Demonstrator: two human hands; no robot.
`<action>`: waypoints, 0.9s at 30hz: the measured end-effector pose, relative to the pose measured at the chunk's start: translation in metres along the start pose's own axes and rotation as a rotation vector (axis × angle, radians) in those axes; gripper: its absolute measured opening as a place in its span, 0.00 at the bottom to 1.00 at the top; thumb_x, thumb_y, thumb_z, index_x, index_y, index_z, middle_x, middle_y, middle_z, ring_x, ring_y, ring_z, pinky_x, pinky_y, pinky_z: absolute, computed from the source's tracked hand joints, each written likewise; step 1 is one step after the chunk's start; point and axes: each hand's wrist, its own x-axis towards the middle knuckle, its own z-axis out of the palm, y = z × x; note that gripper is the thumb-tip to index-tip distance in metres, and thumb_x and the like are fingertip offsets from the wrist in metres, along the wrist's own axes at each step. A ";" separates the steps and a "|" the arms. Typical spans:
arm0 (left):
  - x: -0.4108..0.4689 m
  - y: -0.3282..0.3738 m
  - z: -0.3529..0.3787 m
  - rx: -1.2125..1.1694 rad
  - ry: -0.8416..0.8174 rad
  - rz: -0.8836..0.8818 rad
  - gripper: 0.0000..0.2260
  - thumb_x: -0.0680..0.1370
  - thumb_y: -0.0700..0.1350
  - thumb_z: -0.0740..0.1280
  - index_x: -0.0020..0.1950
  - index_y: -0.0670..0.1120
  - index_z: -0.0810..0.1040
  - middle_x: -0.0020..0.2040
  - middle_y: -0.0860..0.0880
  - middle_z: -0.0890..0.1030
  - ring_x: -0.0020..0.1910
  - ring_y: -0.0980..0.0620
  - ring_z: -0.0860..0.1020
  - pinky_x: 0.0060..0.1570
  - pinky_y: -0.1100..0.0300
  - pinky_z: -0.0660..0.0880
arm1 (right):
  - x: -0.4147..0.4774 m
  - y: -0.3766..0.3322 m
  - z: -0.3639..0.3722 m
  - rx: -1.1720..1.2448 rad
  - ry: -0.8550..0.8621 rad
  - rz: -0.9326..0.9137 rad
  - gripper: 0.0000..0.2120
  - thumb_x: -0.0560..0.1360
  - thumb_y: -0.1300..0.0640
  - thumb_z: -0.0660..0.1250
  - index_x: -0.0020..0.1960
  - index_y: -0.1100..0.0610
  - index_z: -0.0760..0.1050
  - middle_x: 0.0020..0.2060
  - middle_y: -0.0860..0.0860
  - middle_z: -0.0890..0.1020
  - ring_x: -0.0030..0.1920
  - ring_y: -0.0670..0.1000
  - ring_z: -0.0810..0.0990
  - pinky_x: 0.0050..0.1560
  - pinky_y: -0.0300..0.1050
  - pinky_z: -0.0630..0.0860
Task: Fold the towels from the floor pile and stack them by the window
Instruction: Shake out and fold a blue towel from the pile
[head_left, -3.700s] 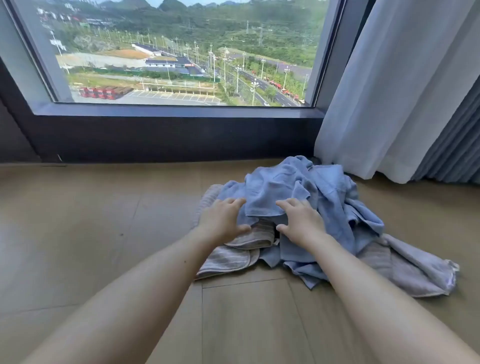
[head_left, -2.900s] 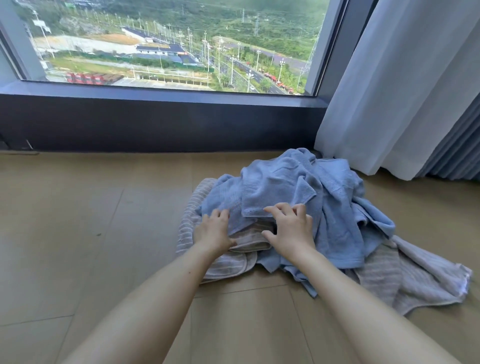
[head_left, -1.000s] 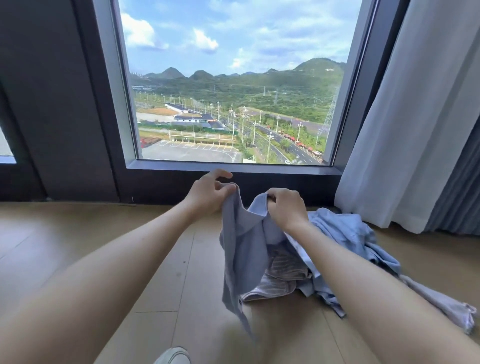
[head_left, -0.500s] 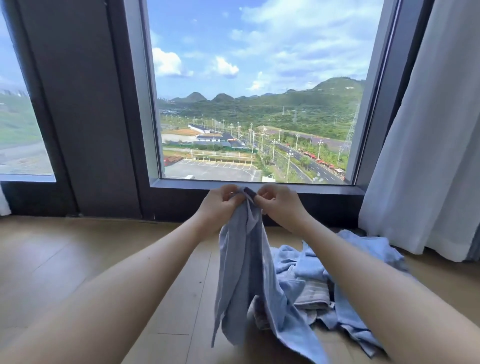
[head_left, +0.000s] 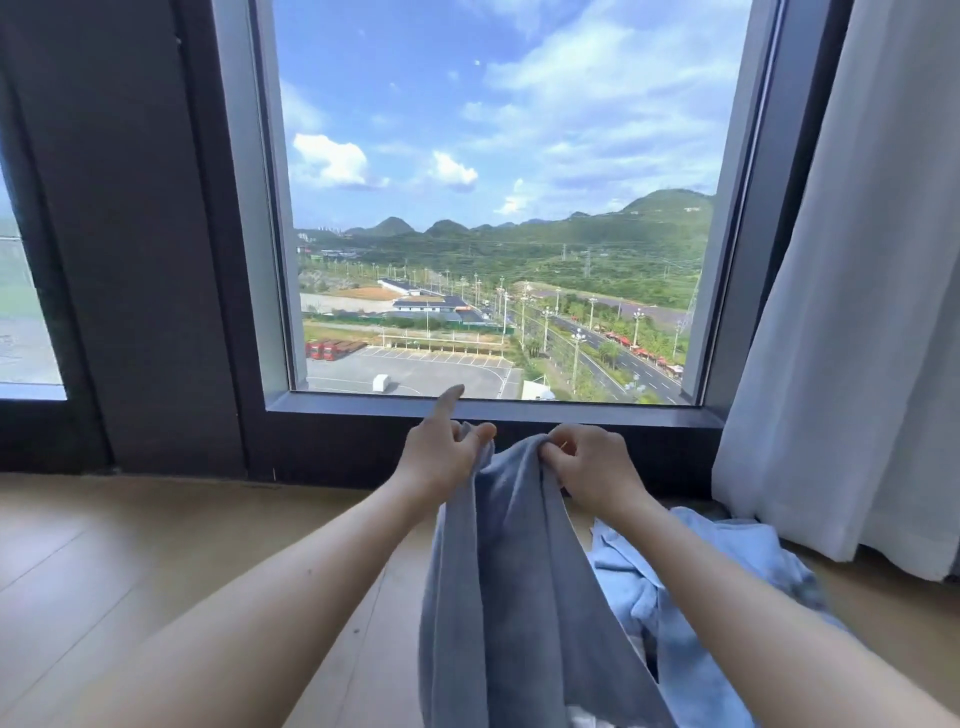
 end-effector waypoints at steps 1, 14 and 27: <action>0.002 -0.001 0.008 0.006 -0.075 0.013 0.27 0.78 0.47 0.64 0.75 0.51 0.59 0.38 0.47 0.78 0.36 0.56 0.74 0.36 0.71 0.69 | 0.006 -0.004 -0.005 -0.023 -0.005 -0.027 0.09 0.75 0.57 0.63 0.38 0.55 0.77 0.30 0.48 0.76 0.39 0.51 0.75 0.37 0.40 0.68; 0.028 -0.015 0.063 -0.305 -0.152 0.012 0.07 0.78 0.42 0.65 0.43 0.52 0.78 0.37 0.46 0.75 0.37 0.50 0.74 0.41 0.55 0.73 | 0.027 0.036 -0.006 0.416 0.016 0.073 0.07 0.71 0.49 0.71 0.37 0.51 0.79 0.35 0.46 0.81 0.38 0.44 0.78 0.43 0.37 0.73; 0.043 -0.022 0.061 -0.221 0.072 -0.055 0.20 0.77 0.46 0.67 0.67 0.54 0.68 0.36 0.46 0.74 0.37 0.51 0.76 0.42 0.56 0.76 | 0.016 0.090 0.000 0.135 0.006 0.116 0.04 0.73 0.59 0.67 0.40 0.53 0.79 0.32 0.46 0.78 0.37 0.47 0.75 0.32 0.28 0.68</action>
